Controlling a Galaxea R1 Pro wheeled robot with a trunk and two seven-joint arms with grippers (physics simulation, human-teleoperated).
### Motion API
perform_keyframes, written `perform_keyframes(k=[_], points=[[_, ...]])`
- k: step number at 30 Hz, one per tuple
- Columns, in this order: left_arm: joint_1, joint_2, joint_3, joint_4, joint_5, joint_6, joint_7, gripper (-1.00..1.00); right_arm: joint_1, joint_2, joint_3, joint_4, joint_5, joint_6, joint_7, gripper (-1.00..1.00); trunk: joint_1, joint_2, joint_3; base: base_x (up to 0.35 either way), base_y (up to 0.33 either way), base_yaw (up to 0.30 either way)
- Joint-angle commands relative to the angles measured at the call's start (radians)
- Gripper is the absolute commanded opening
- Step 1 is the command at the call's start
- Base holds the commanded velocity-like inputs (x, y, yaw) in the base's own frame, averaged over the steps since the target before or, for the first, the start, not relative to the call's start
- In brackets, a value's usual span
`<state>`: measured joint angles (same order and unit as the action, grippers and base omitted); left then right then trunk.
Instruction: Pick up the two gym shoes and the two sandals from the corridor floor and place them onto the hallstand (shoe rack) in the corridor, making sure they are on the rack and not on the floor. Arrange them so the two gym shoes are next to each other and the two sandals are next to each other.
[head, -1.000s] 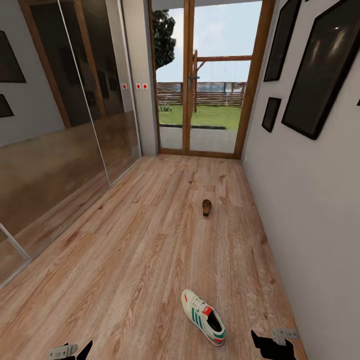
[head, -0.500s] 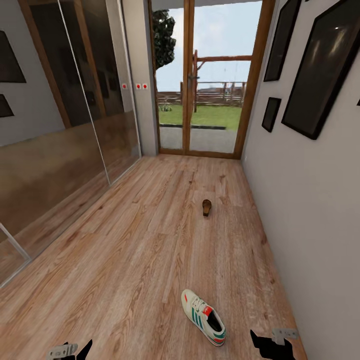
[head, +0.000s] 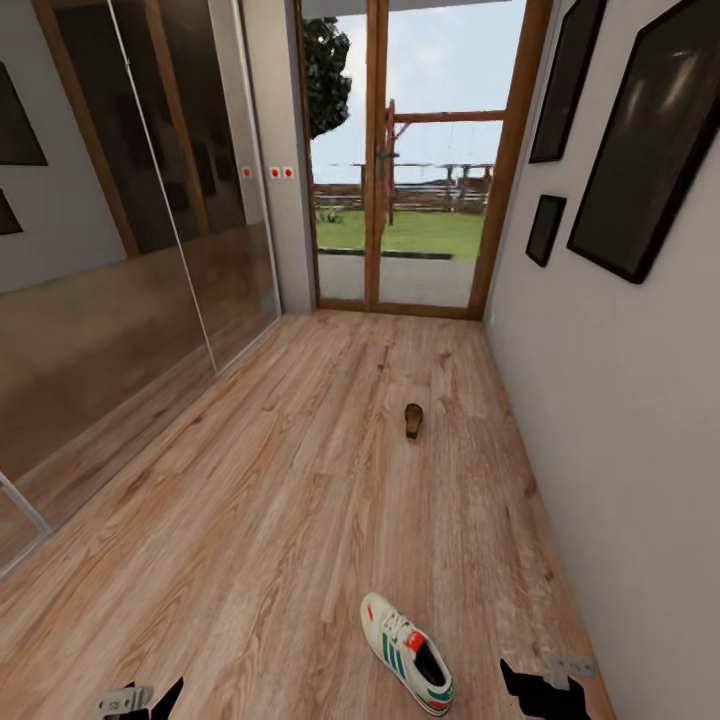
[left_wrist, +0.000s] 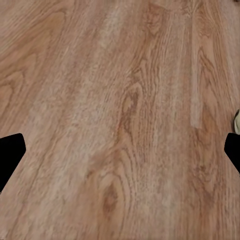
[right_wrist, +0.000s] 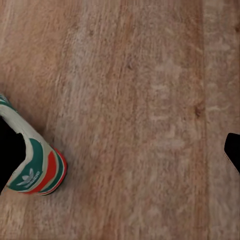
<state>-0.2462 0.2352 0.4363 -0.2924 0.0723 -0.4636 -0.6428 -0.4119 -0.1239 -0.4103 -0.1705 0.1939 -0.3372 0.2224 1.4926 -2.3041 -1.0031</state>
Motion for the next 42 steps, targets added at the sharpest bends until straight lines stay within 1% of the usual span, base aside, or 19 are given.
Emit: perform_keyframes(k=[1, 8, 23, 28, 35, 42], points=[[-0.001, 0.001, 0.004, 0.001, 0.008, 0.002, -0.010, 1.00, -0.001, 0.000, -0.009, 0.001, 0.009, -0.003, 0.005, 1.00, 0.000, 0.000, -0.001, 0.265, -0.076, 0.000], [-0.001, 0.002, 0.007, 0.002, 0.008, 0.002, -0.015, 1.00, -0.001, -0.001, -0.009, 0.000, 0.009, -0.003, 0.004, 1.00, 0.000, 0.000, -0.001, 0.169, -0.045, 0.000], [-0.001, -0.004, 0.003, 0.002, 0.008, 0.002, -0.017, 1.00, -0.001, -0.001, -0.007, 0.000, 0.009, -0.003, 0.004, 1.00, 0.000, 0.000, -0.001, 0.023, -0.010, 0.007], [-0.001, -0.005, 0.003, 0.002, 0.008, 0.002, -0.017, 1.00, -0.001, 0.000, -0.008, 0.000, 0.009, -0.003, 0.004, 1.00, 0.000, 0.000, -0.001, 0.002, -0.094, 0.123], [-0.001, -0.004, 0.007, 0.001, 0.013, 0.002, -0.017, 1.00, -0.001, 0.000, -0.008, 0.000, 0.009, -0.003, 0.004, 1.00, 0.000, 0.000, -0.001, 0.001, -0.177, 0.213], [-0.005, -0.003, 0.010, -0.005, 0.016, 0.006, -0.010, 1.00, -0.001, 0.000, -0.008, -0.002, 0.009, -0.002, 0.004, 1.00, 0.000, 0.000, -0.001, 0.000, -0.044, 0.061]])
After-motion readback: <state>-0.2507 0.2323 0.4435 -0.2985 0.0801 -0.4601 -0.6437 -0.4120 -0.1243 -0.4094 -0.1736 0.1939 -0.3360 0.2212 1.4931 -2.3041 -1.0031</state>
